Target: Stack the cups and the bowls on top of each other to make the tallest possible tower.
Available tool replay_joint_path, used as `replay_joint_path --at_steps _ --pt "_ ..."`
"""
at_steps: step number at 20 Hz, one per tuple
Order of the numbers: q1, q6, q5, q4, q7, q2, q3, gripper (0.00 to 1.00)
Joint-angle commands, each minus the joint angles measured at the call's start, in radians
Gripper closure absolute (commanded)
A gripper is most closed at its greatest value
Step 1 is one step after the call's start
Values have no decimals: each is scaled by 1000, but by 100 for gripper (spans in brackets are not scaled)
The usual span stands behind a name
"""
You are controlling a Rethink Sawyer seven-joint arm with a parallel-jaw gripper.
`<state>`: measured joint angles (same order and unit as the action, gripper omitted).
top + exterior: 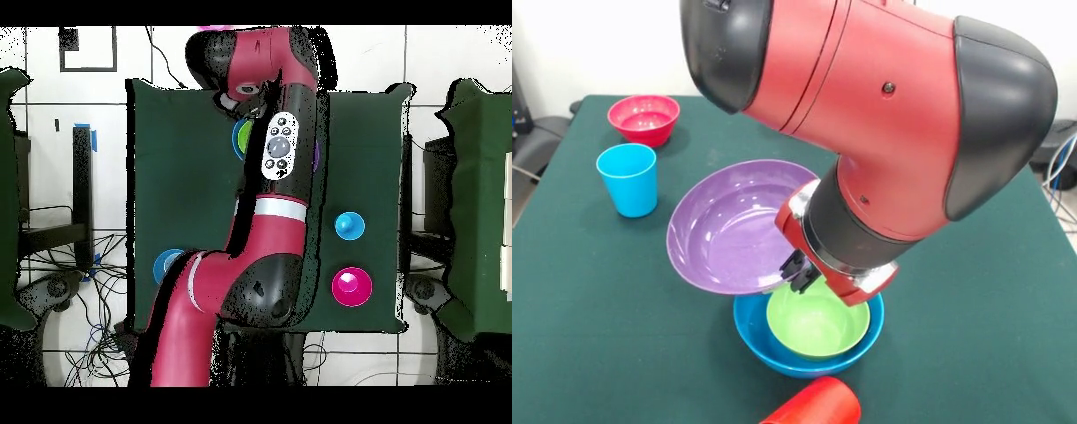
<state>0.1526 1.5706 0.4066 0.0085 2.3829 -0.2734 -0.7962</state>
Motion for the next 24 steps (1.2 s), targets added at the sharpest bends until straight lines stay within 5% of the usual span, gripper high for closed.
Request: replay_joint_path --at_steps 1,24 --pt "-86 -232 -154 193 -475 116 177 100" --pt "-120 -53 -47 61 -415 92 -32 100"
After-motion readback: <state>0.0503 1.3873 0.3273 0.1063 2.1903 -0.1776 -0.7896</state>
